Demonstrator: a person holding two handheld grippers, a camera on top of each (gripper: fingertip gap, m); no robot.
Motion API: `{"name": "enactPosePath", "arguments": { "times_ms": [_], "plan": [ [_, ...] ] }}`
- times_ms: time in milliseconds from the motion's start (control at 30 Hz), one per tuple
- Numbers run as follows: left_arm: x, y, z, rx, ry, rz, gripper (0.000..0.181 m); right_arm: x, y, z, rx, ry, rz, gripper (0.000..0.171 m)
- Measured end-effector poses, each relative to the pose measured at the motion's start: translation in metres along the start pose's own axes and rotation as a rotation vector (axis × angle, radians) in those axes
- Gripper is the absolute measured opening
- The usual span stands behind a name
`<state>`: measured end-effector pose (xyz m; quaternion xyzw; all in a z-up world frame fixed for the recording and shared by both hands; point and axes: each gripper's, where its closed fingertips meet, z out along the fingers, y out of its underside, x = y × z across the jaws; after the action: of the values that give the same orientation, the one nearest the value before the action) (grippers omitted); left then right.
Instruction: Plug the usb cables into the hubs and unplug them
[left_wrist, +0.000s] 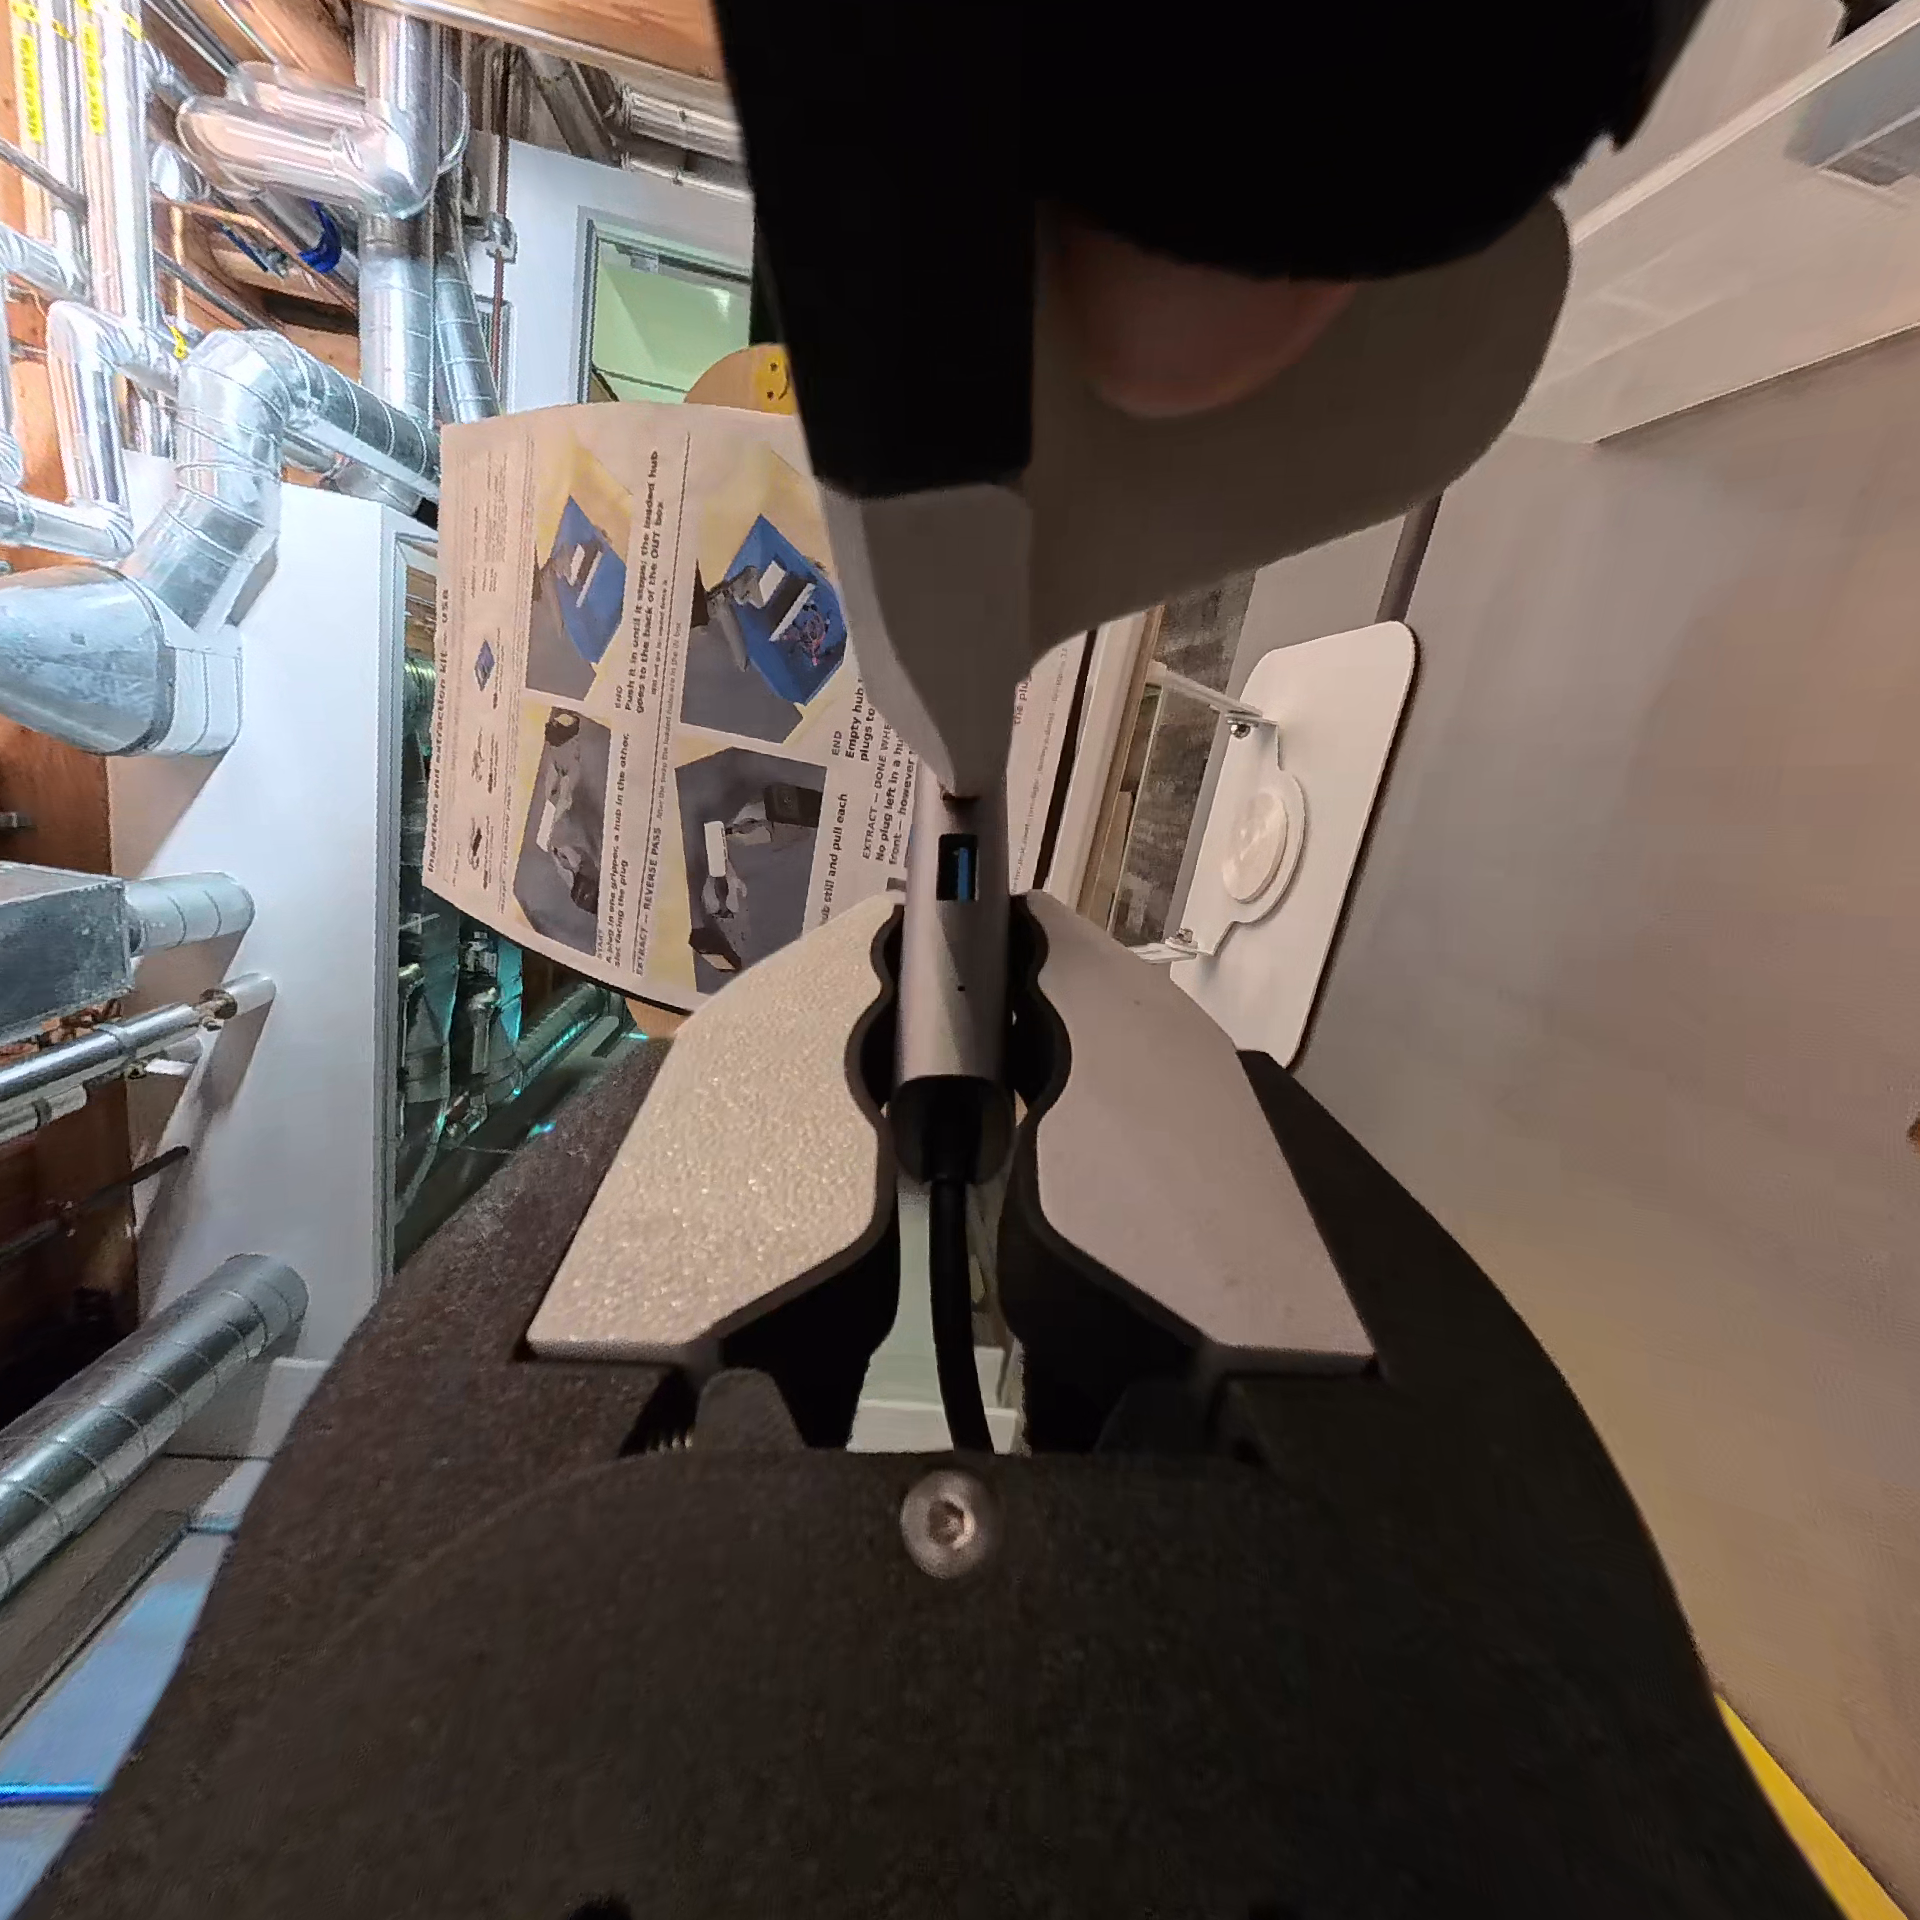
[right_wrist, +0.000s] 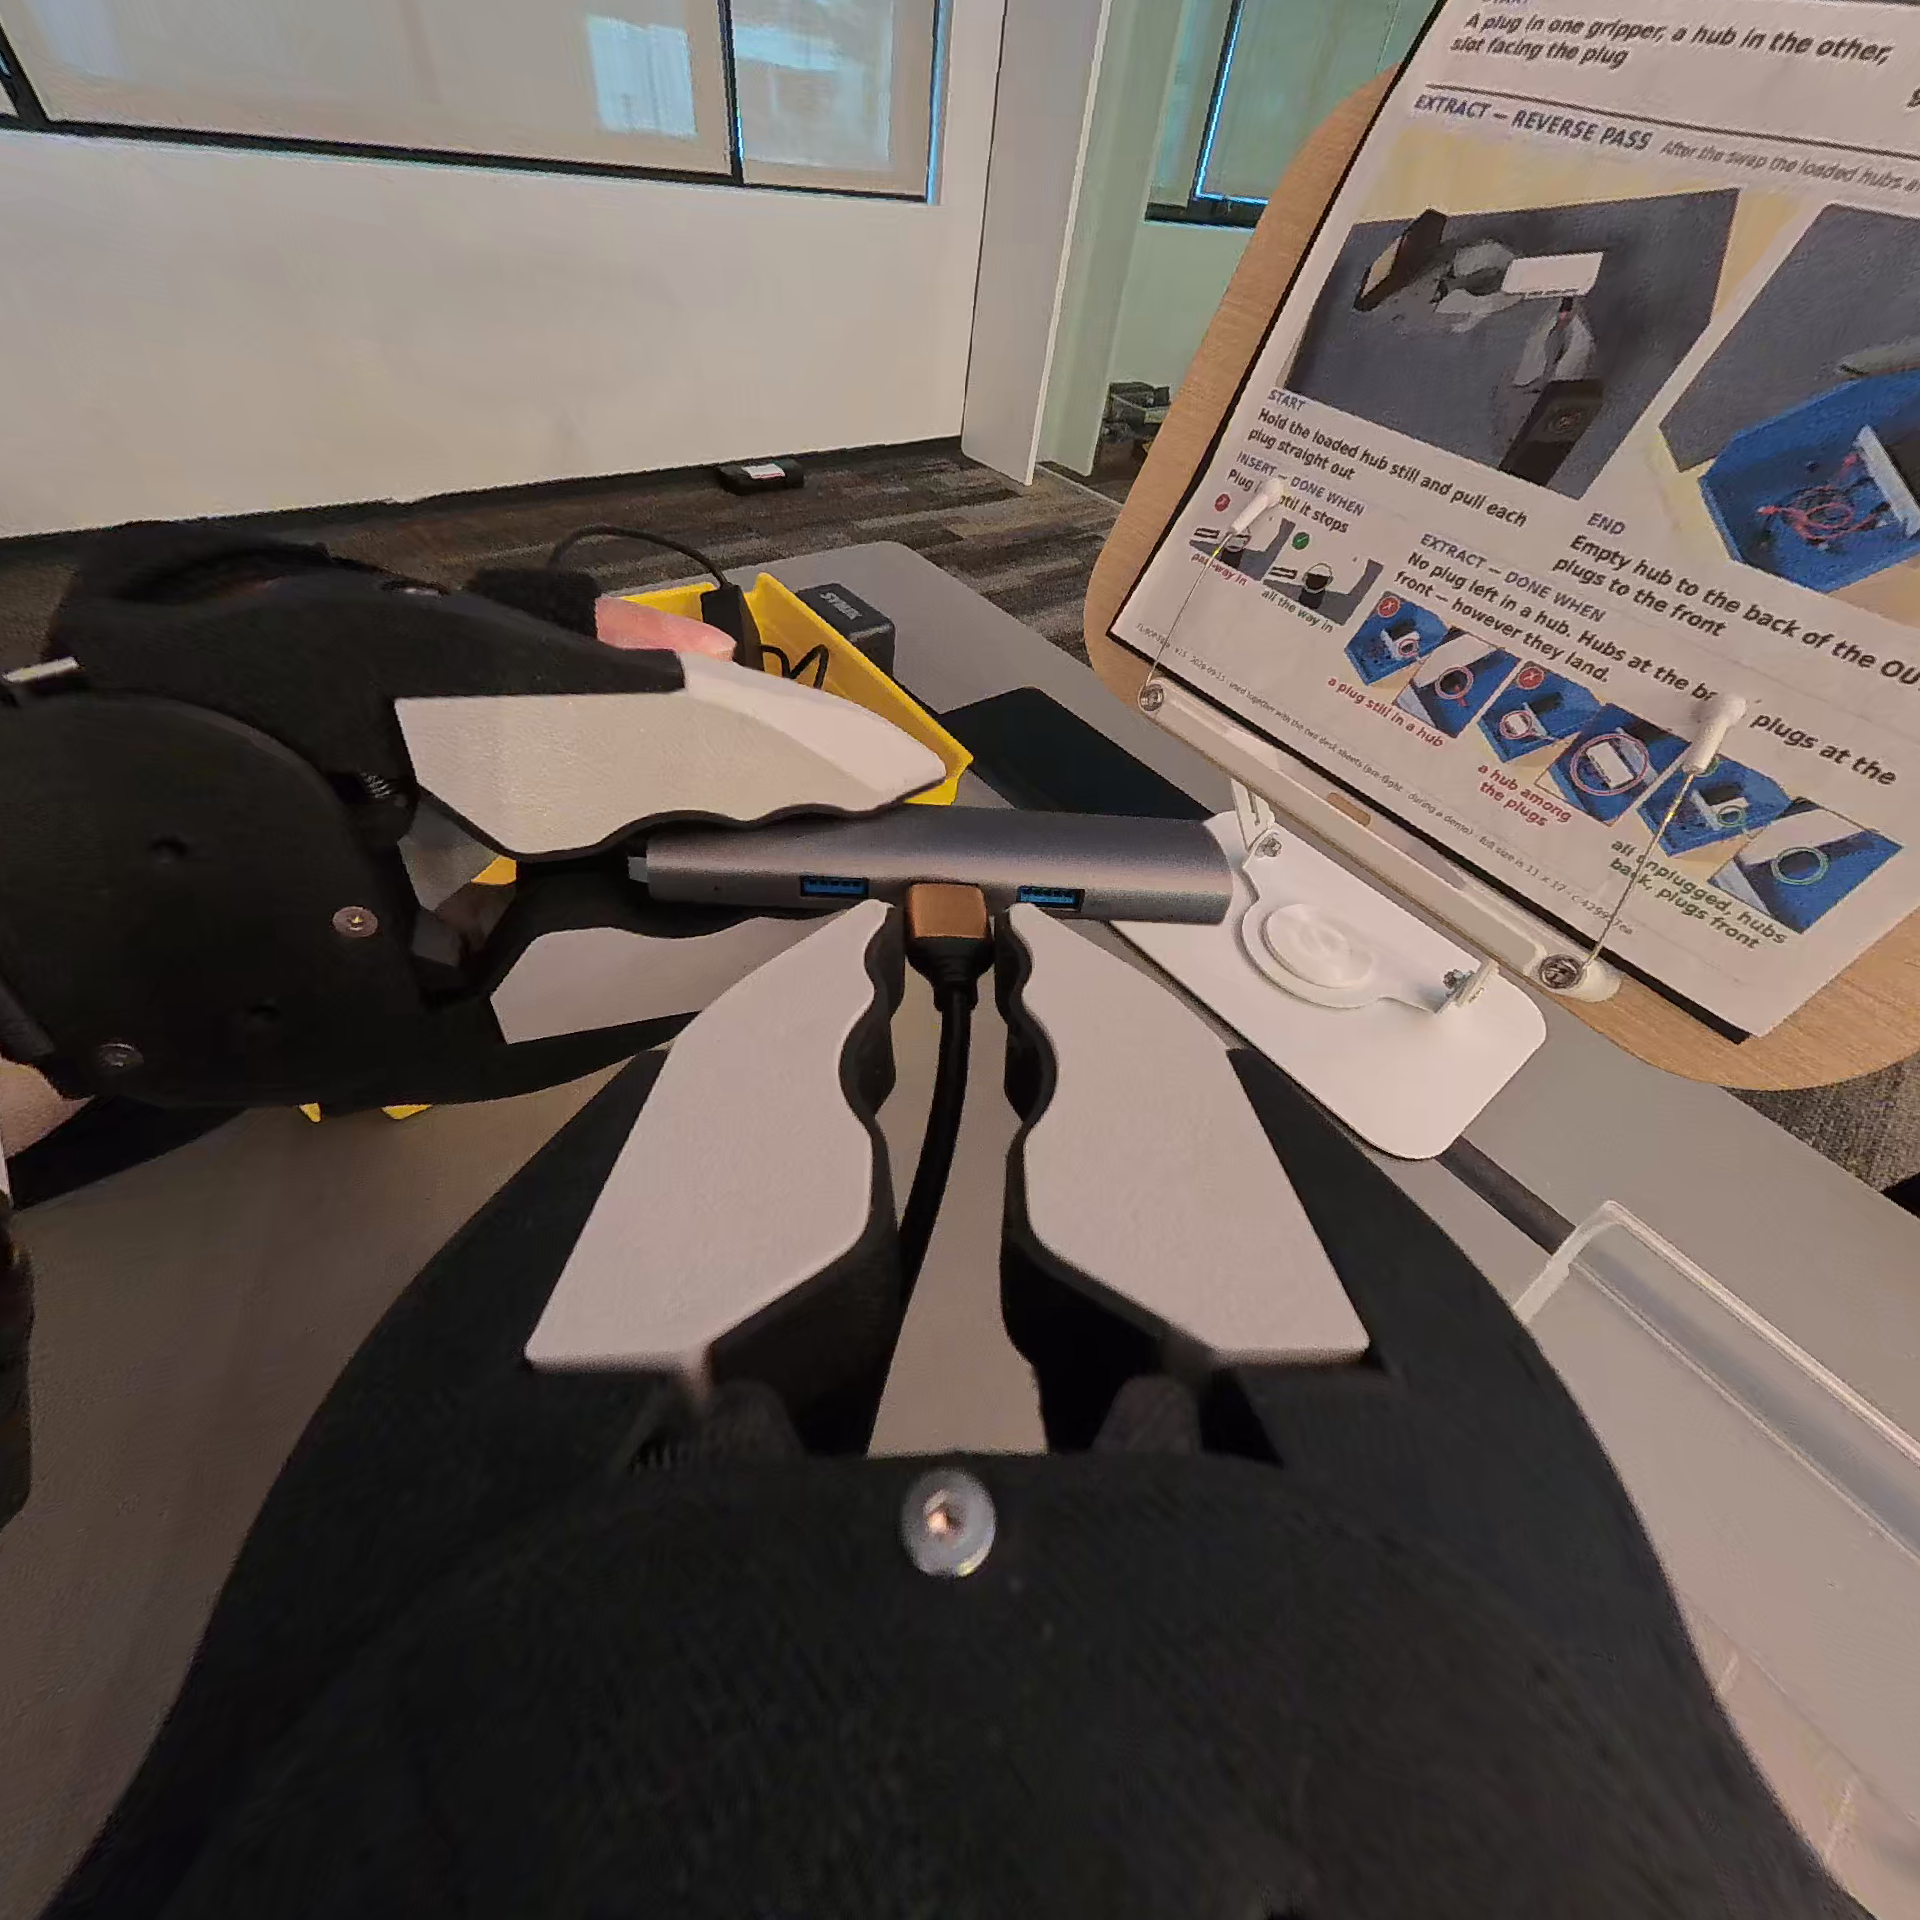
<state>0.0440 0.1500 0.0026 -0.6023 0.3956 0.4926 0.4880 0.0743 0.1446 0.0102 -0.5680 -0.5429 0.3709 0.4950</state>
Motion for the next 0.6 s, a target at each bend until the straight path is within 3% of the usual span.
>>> {"name": "enactPosePath", "arguments": {
  "times_ms": [333, 600],
  "plan": [
    [-0.002, 0.002, 0.003, 0.016, 0.001, -0.088, 0.016, 0.000, -0.004, -0.002, 0.030, -0.018, 0.018, 0.017],
    [-0.008, -0.013, -0.008, 0.176, 0.044, -0.107, 0.016, -0.006, -0.011, -0.009, 0.046, -0.057, 0.022, 0.017]
  ]
}}
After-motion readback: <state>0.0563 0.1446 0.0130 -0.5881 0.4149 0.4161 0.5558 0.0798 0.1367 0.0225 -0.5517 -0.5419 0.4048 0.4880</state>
